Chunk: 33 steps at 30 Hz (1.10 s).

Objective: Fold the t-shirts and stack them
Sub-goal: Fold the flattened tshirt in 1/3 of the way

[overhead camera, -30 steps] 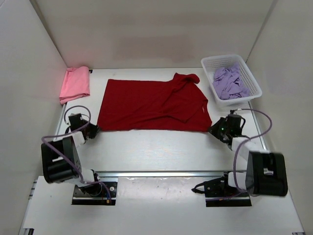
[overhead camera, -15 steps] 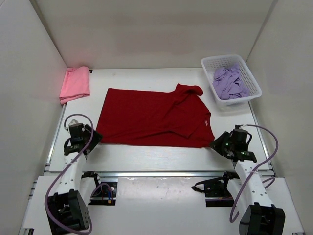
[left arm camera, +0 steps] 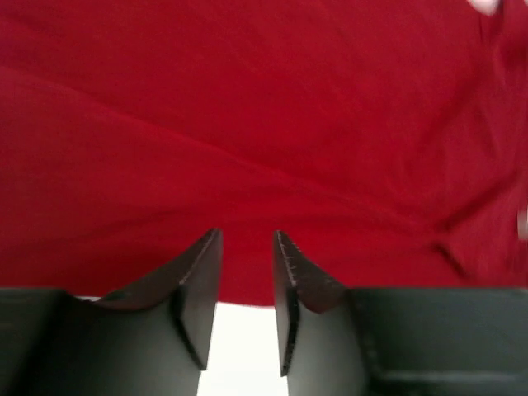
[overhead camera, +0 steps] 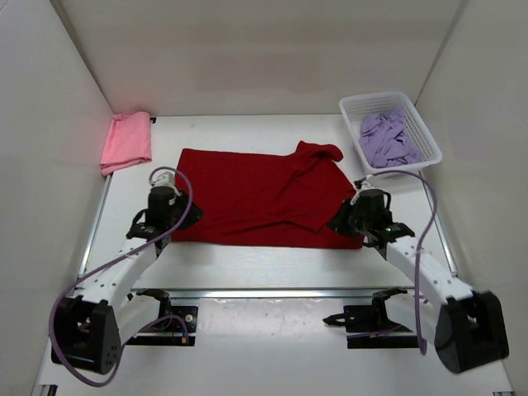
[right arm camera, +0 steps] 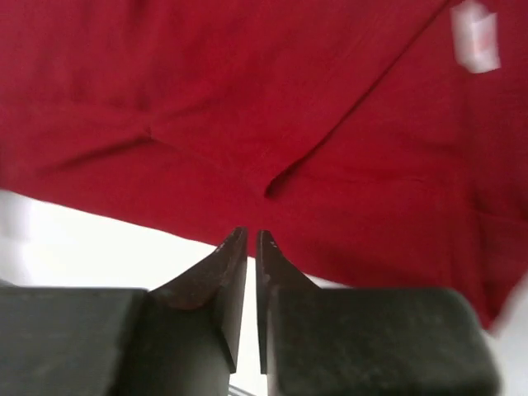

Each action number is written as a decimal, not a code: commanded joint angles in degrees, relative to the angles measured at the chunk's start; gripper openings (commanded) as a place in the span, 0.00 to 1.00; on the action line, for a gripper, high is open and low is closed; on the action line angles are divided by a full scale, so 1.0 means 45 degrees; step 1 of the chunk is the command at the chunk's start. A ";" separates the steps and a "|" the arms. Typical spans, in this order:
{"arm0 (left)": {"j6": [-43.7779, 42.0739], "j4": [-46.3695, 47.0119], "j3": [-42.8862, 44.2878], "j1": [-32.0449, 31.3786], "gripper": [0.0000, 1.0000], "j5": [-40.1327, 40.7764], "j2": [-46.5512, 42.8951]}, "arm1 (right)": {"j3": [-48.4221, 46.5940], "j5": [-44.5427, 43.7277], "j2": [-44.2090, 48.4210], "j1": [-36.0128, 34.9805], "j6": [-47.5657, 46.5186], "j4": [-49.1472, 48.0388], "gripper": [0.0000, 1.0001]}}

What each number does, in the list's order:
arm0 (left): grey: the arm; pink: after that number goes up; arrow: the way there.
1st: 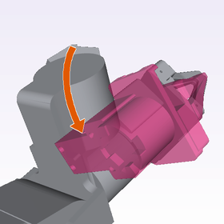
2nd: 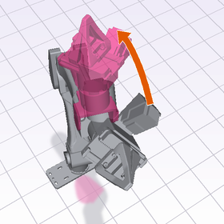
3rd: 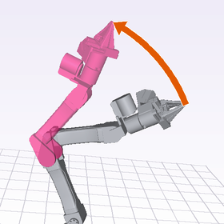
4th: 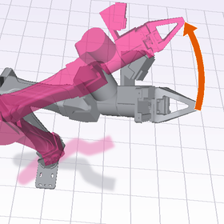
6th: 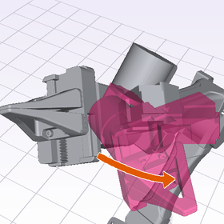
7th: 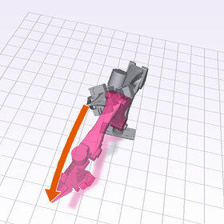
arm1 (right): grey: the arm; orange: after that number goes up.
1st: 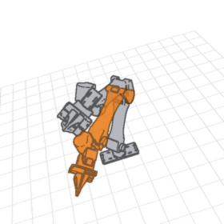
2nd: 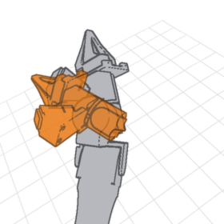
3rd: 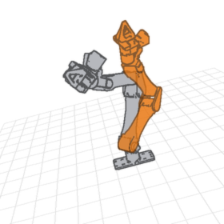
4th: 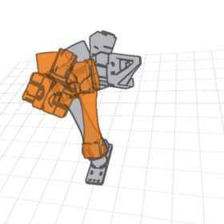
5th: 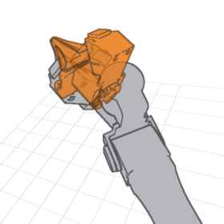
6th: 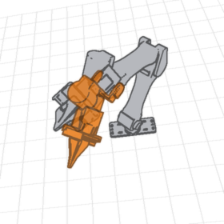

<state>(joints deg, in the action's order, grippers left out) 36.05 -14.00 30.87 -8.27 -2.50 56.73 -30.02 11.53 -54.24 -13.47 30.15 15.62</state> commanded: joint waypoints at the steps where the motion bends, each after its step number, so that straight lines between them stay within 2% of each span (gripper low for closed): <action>1: 0.0055 0.1545 -0.0202 -0.1770 0.40 0.0517 0.0692 | 0.0166 -0.0122 -0.1692 -0.0580 -0.0060 -0.2274 0.09; 6: 0.0444 0.2952 -0.0318 -0.2204 0.41 -0.0263 0.2312 | 0.0051 0.1088 -0.3414 -0.0208 0.0019 -0.3837 0.26; 10: 0.0816 0.4164 -0.0649 -0.2418 0.41 -0.0810 0.2959 | -0.0048 0.1033 -0.4391 -0.0442 0.0252 -0.4152 0.34; 15: 0.1206 0.4653 -0.1039 -0.2830 0.41 -0.0928 0.2785 | 0.0499 0.1226 -0.4801 -0.0463 0.0643 -0.5013 0.35; 19: 0.1188 0.4732 -0.1372 -0.2888 0.42 -0.0811 0.2511 | 0.0227 0.1656 -0.5367 -0.0443 0.0644 -0.5111 0.31; 24: 0.1284 0.4986 -0.1704 -0.2615 0.42 -0.1162 0.2492 | 0.0128 0.1852 -0.5857 -0.0482 0.0878 -0.5305 0.34; 25: 0.1285 0.5005 -0.1762 -0.2653 0.42 -0.1143 0.2549 | 0.0090 0.1929 -0.5896 -0.0463 0.0916 -0.5326 0.33; 27: 0.1363 0.5083 -0.1744 -0.2576 0.42 -0.1221 0.2511 | -0.0085 0.2242 -0.5974 -0.0501 0.0897 -0.5346 0.19; 29: 0.1286 0.5142 -0.1628 -0.2615 0.42 -0.1318 0.2510 | -0.0436 0.2165 -0.6227 -0.0560 0.0858 -0.5326 0.10; 33: 0.1402 0.5122 -0.1567 -0.2692 0.42 -0.1435 0.2511 | -0.1472 0.2456 -0.6794 -0.0677 0.0916 -0.5014 0.05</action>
<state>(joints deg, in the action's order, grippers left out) 41.93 7.16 23.09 -20.36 -7.20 69.49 -32.32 21.08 -83.77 -15.88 34.30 -5.17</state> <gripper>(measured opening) 0.417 0.056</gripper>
